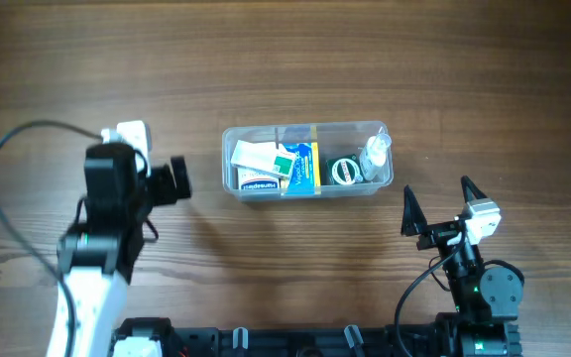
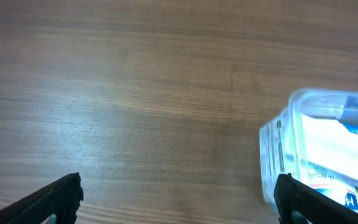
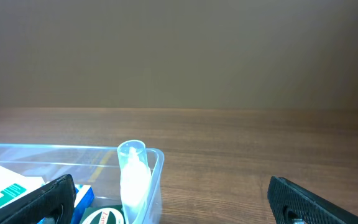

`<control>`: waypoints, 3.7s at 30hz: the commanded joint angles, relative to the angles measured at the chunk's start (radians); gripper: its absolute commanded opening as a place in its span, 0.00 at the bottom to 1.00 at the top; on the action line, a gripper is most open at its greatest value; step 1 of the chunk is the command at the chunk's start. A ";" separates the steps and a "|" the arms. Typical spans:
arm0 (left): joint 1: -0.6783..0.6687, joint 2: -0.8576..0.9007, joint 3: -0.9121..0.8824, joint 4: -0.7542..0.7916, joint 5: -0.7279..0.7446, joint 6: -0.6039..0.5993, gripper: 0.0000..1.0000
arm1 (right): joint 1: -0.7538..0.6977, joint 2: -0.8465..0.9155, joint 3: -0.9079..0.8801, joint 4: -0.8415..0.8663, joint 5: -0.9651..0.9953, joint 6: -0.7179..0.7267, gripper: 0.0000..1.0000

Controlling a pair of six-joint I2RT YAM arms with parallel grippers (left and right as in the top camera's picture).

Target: Pack container

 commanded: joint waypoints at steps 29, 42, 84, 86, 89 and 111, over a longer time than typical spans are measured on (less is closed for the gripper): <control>0.013 -0.832 -0.637 0.365 -0.010 -0.006 1.00 | 0.003 -0.011 -0.001 0.003 -0.016 -0.012 1.00; 0.013 -0.922 -0.697 0.485 0.021 -0.005 1.00 | 0.003 -0.011 -0.001 0.003 -0.016 -0.012 1.00; 0.016 -0.921 -0.697 0.473 0.092 -0.010 1.00 | 0.003 -0.011 -0.001 0.003 -0.016 -0.012 1.00; 0.016 -0.919 -0.697 0.473 0.092 -0.010 1.00 | 0.003 -0.011 -0.001 0.003 -0.016 -0.012 1.00; 0.016 -0.917 -0.697 0.474 0.093 -0.010 1.00 | 0.003 -0.011 -0.001 0.003 -0.016 -0.013 1.00; 0.016 -0.917 -0.697 0.474 0.093 -0.010 1.00 | 0.003 -0.011 -0.001 0.003 -0.016 -0.012 1.00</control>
